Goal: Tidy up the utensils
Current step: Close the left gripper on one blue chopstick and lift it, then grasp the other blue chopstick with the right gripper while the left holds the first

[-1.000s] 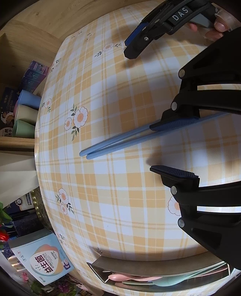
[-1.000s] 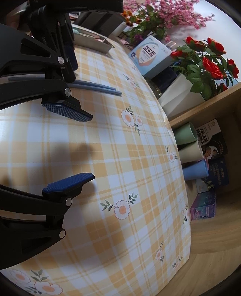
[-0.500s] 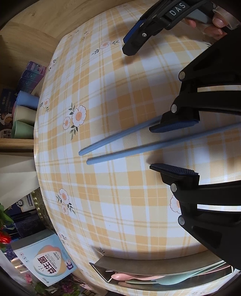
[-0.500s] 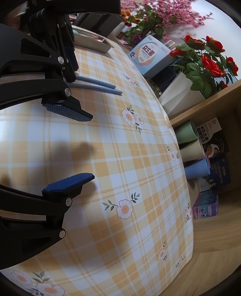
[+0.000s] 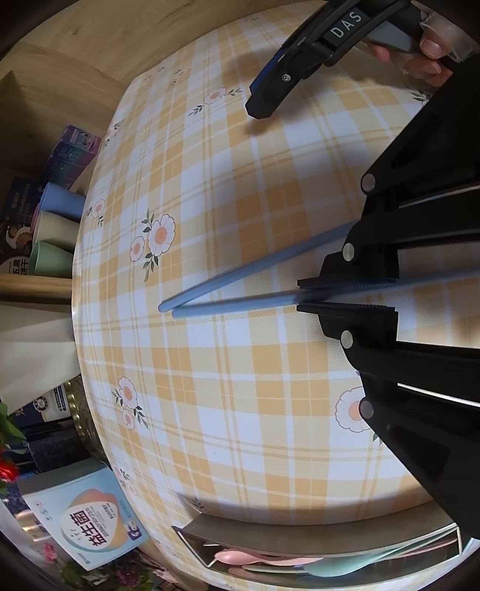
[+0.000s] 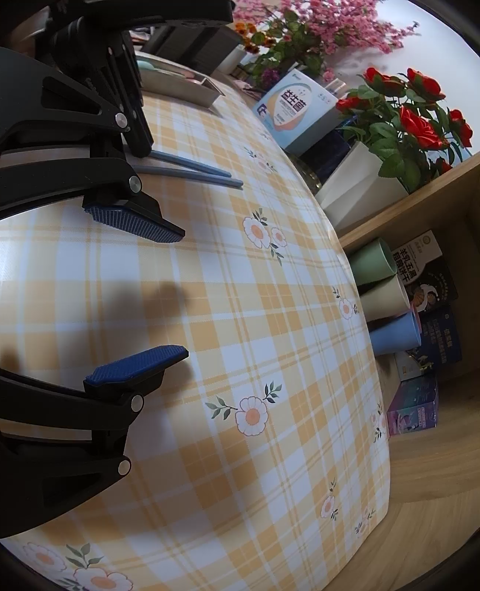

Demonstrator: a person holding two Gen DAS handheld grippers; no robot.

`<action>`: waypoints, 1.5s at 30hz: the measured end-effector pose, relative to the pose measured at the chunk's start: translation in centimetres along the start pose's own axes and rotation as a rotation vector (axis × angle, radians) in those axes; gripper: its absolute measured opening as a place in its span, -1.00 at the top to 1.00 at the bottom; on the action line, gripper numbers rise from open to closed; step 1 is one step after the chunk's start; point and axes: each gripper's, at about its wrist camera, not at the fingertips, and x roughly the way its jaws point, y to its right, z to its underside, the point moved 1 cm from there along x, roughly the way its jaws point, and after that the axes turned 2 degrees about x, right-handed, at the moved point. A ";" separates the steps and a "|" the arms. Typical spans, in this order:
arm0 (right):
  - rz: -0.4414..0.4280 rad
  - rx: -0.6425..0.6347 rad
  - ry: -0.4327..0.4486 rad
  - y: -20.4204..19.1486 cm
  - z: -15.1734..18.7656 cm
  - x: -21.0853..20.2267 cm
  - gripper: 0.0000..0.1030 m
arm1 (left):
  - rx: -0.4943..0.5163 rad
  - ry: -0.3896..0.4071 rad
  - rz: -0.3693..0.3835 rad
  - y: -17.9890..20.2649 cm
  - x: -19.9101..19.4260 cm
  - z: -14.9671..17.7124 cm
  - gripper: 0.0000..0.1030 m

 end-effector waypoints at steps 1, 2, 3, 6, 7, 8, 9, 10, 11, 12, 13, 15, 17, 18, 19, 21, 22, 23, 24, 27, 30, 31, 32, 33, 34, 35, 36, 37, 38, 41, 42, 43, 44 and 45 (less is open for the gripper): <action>-0.001 0.001 -0.002 0.0 0.0 0.0 -0.10 | -0.008 0.000 0.003 -0.2 0.0 0.1 0.89; -0.001 0.002 -0.003 0.0 0.0 0.1 -0.10 | -0.023 -0.001 -0.001 -0.4 -0.1 0.1 0.89; -0.001 0.003 -0.005 0.0 0.0 0.1 -0.10 | -0.040 -0.003 -0.002 -0.7 -0.2 0.3 0.89; -0.004 0.001 -0.006 0.0 0.0 0.1 -0.10 | -0.086 0.011 0.004 -1.7 -1.0 0.7 0.89; -0.005 0.001 -0.007 0.0 0.0 0.1 -0.10 | -0.095 0.019 0.004 -2.0 -1.3 0.9 0.89; -0.006 0.000 -0.008 0.0 0.0 0.2 -0.10 | -0.105 0.030 0.007 -2.3 -1.8 1.1 0.89; -0.005 -0.002 -0.008 0.0 0.0 0.2 -0.10 | -0.110 0.037 0.007 -2.5 -2.1 1.1 0.89; -0.005 -0.004 -0.009 0.0 0.0 0.2 -0.10 | -0.114 0.050 0.007 -2.9 -2.7 1.2 0.89; -0.006 -0.009 -0.011 -0.1 0.0 0.2 -0.10 | -0.115 0.062 0.004 -3.1 -3.2 1.3 0.89; -0.006 -0.014 -0.011 -0.2 0.0 0.2 -0.10 | -0.117 0.074 0.004 -3.5 -3.7 1.4 0.89; -0.005 -0.022 -0.013 -0.4 0.0 0.2 -0.10 | -0.120 0.086 0.005 -3.8 -4.2 1.6 0.89; -0.002 -0.041 -0.021 -0.7 0.0 0.4 -0.10 | -0.128 0.098 0.004 -4.4 -4.9 1.9 0.89; 0.006 -0.061 -0.029 -1.1 0.1 0.5 -0.10 | -0.143 0.106 0.008 -5.0 -5.6 2.3 0.89; 0.013 -0.070 -0.032 -1.2 0.1 0.5 -0.10 | -0.146 0.106 0.009 -5.1 -5.8 2.5 0.89; 0.020 -0.079 -0.036 -1.4 0.1 0.6 -0.10 | -0.146 0.107 0.010 -5.2 -5.9 2.7 0.89; 0.028 -0.111 -0.058 -2.1 0.1 0.9 -0.09 | -0.153 0.113 0.014 -5.5 -6.2 3.1 0.89; 0.026 -0.127 -0.072 -2.5 0.1 1.0 -0.09 | -0.157 0.117 0.018 -5.6 -6.3 3.3 0.89; 0.029 -0.164 -0.090 -3.2 0.1 1.3 -0.09 | -0.160 0.120 0.022 -5.7 -6.4 3.4 0.89; 0.029 -0.193 -0.099 -3.8 0.1 1.4 -0.08 | -0.162 0.123 0.024 -5.9 -6.5 3.4 0.89; 0.018 -0.261 -0.124 -5.6 0.3 1.6 -0.08 | -0.174 0.133 0.033 -6.3 -6.7 3.4 0.89; 0.003 -0.305 -0.140 -7.6 0.2 2.0 -0.07 | -0.191 0.138 0.041 -6.7 -6.9 3.6 0.89; -0.005 -0.314 -0.146 -8.2 0.2 2.1 -0.07 | -0.196 0.139 0.042 -6.8 -7.0 3.7 0.89; -0.015 -0.327 -0.157 -9.0 0.4 2.4 -0.07 | -0.201 0.139 0.044 -7.0 -7.0 3.8 0.89; -0.018 -0.343 -0.169 -9.8 0.6 2.7 -0.02 | -0.209 0.141 0.045 -7.3 -7.1 3.9 0.89; -0.019 -0.354 -0.178 -10.2 0.7 3.0 0.01 | -0.214 0.142 0.047 -7.5 -7.2 4.0 0.89; -0.019 -0.371 -0.191 -10.9 1.0 3.4 0.03 | -0.220 0.143 0.049 -7.7 -7.3 4.1 0.89; -0.016 -0.385 -0.199 -11.4 1.2 3.7 0.05 | -0.227 0.146 0.050 -8.0 -7.4 4.2 0.89; -0.011 -0.394 -0.205 -11.8 1.4 3.9 0.07 | -0.231 0.148 0.051 -8.2 -7.5 4.2 0.89; -0.004 -0.398 -0.211 -12.3 1.5 4.2 0.07 | -0.237 0.151 0.052 -8.4 -7.6 4.3 0.89; 0.007 -0.390 -0.218 -12.7 1.7 4.6 0.14 | -0.251 0.158 0.053 -8.9 -7.7 4.5 0.89; 0.014 -0.387 -0.221 -12.8 1.7 4.7 0.20 | -0.256 0.158 0.054 -9.1 -7.8 4.6 0.89; 0.023 -0.384 -0.227 -12.9 1.8 4.9 0.24 | -0.262 0.158 0.055 -9.2 -7.7 4.7 0.89; 0.025 -0.383 -0.229 -12.9 1.7 5.0 0.26 | -0.268 0.157 0.057 -9.3 -7.7 4.7 0.89; 0.032 -0.386 -0.234 -13.0 1.7 5.3 0.28 | -0.272 0.157 0.059 -9.4 -7.7 4.8 0.89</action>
